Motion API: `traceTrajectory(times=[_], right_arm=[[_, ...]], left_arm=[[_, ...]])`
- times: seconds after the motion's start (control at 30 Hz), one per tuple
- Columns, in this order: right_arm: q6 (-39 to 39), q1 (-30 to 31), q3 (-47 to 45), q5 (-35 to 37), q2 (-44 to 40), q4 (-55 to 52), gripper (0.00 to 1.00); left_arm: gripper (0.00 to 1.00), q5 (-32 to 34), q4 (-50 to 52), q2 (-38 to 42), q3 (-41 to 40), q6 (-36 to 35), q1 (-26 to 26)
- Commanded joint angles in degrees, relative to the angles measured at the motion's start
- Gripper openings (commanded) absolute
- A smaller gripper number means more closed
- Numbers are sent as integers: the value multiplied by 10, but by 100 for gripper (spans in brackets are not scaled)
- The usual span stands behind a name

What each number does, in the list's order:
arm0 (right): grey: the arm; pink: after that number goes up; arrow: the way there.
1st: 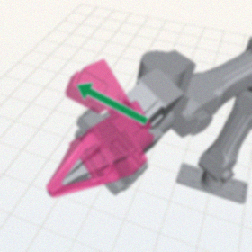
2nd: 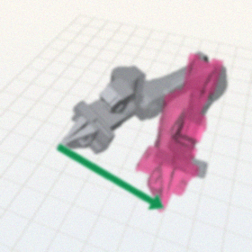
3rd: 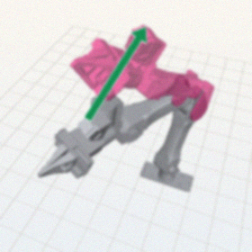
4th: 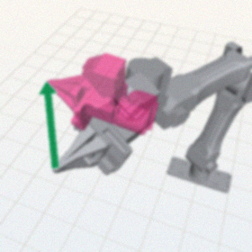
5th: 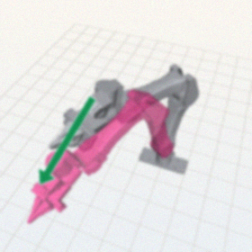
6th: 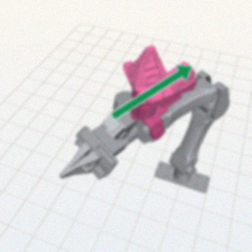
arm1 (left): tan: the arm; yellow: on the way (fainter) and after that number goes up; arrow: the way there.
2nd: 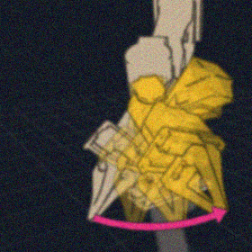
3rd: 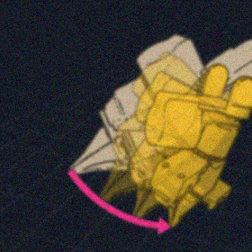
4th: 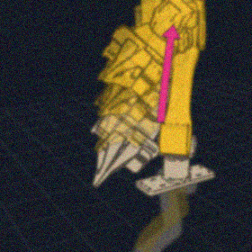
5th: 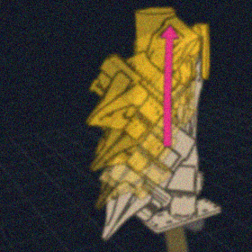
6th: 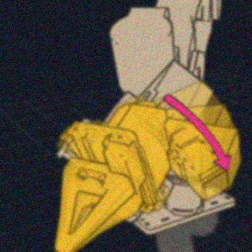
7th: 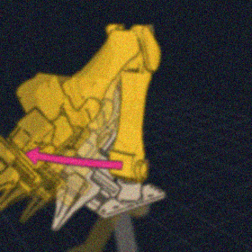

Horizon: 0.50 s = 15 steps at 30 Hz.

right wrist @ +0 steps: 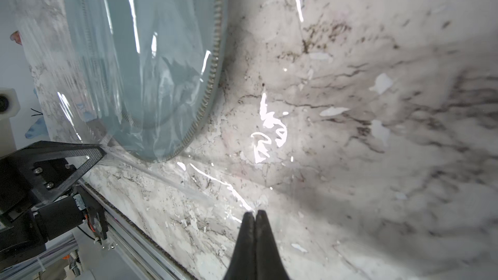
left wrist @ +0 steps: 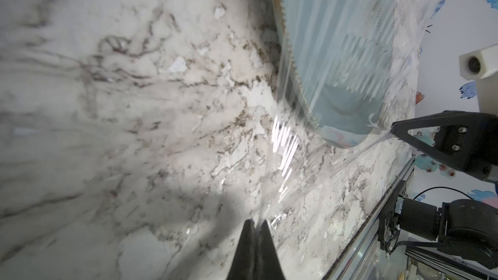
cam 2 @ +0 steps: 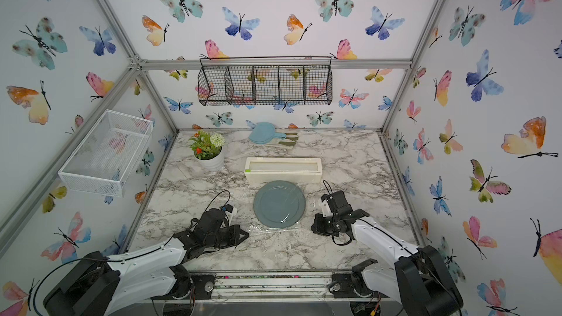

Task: Wrap the plate with plastic wrap
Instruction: Cover the plate with plastic wrap.

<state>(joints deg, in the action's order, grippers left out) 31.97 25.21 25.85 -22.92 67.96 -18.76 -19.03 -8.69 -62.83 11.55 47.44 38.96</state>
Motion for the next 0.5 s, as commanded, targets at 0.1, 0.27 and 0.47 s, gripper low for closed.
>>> traceTrajectory(times=[0.1, 0.27, 0.47], right_arm=[[5, -3, 3, 50, 43, 38, 2], [5, -3, 11, 68, 73, 57, 2], [8, -3, 32, 99, 111, 86, 2]], left_arm=[[0, 10, 4, -63, -9, -6, -12], [0, 11, -3, -99, 5, -15, -35], [0, -2, -17, -111, 14, -23, -99]])
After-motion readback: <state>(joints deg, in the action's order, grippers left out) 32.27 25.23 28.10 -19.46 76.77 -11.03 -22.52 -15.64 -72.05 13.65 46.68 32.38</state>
